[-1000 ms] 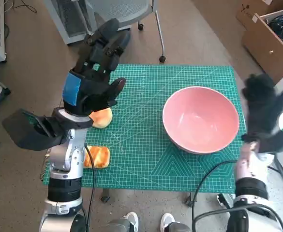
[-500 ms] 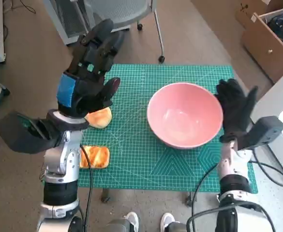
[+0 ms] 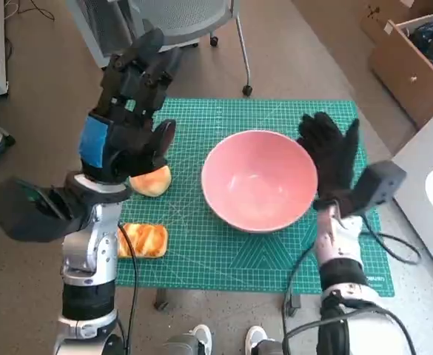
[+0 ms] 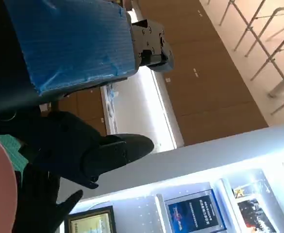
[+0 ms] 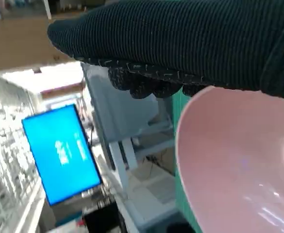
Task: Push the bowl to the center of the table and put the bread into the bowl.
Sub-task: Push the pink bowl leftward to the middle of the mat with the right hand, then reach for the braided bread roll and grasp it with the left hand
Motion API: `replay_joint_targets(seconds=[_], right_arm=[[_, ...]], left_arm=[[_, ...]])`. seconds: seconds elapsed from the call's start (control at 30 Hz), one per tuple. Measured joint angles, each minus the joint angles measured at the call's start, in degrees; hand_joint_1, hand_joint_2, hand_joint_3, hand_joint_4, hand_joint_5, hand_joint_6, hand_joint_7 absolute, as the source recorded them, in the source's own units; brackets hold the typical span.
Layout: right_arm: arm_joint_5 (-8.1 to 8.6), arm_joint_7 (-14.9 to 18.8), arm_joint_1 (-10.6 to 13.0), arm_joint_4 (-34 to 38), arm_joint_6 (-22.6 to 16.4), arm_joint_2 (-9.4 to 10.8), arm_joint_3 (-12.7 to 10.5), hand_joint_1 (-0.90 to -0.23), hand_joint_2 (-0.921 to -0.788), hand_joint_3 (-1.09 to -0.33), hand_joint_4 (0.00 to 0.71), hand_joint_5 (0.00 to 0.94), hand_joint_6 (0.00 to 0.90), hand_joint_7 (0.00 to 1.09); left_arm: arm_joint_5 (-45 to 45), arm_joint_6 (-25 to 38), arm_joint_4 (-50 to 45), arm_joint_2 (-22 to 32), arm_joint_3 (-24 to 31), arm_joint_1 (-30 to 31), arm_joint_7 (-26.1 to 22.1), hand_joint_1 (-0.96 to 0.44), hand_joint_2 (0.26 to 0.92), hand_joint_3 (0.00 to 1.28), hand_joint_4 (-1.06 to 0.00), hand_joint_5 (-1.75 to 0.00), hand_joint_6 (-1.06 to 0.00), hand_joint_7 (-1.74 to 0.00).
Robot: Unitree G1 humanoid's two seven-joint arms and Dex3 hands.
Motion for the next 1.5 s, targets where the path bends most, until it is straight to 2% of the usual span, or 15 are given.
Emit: replay_joint_targets(seconds=[0.2, 0.53, 0.8, 0.93, 1.17, 1.37, 1.5], right_arm=[[-0.38, 0.1, -0.7, -0.1, 0.3, 0.7, 1.0, -0.452, -0.921, -0.644, 0.348, 0.009, 0.230, 0.45], [-0.42, 1.8, -0.7, -1.4, 0.8, 0.2, 1.7, -0.454, -0.921, -0.639, 0.353, 0.009, 0.229, 0.46], [1.89, 4.6, -0.5, -6.7, 1.0, -1.2, 0.0, -0.473, -0.921, -0.607, 0.366, 0.011, 0.242, 0.48], [2.68, 5.5, 0.3, -11.0, -0.6, -1.8, -0.5, -0.476, -0.921, -0.599, 0.371, 0.011, 0.244, 0.49], [2.77, 8.0, 2.2, -19.8, -6.8, -3.8, -0.6, -0.486, -0.921, -0.609, 0.359, 0.003, 0.212, 0.48], [1.80, 7.0, 5.2, -31.8, -8.6, -5.3, 0.9, -0.491, -0.921, -0.614, 0.366, 0.005, 0.190, 0.51], [-0.01, 5.5, 7.3, -39.3, -8.4, -5.6, 2.3, -0.497, -0.921, -0.609, 0.368, 0.004, 0.176, 0.54]], left_arm=[[0.0, 0.0, 0.0, 0.1, 0.0, 0.4, 0.0, -0.46, 0.719, 0.71, 0.00, -0.25, 0.00, -0.48], [0.0, 0.0, 0.0, 0.1, 0.0, 0.6, 0.3, -0.45, 0.724, 0.71, 0.00, -0.25, 0.00, -0.49], [0.0, 0.0, 0.0, -0.1, -0.1, 0.8, 0.9, -0.44, 0.724, 0.71, 0.00, -0.26, 0.00, -0.50], [0.1, 0.0, 0.0, -0.3, -0.1, 0.8, 1.2, -0.44, 0.723, 0.71, 0.00, -0.27, 0.00, -0.51], [0.1, 0.0, 0.0, -0.6, -0.2, 0.8, 1.4, -0.44, 0.720, 0.71, 0.00, -0.29, 0.00, -0.54], [0.3, -0.1, 0.0, -0.8, -0.3, 1.1, 1.4, -0.44, 0.720, 0.70, 0.00, -0.34, 0.00, -0.59], [0.5, -0.4, -0.1, -0.7, -0.4, 1.2, 1.4, -0.44, 0.719, 0.70, 0.00, -0.35, 0.00, -0.61]])
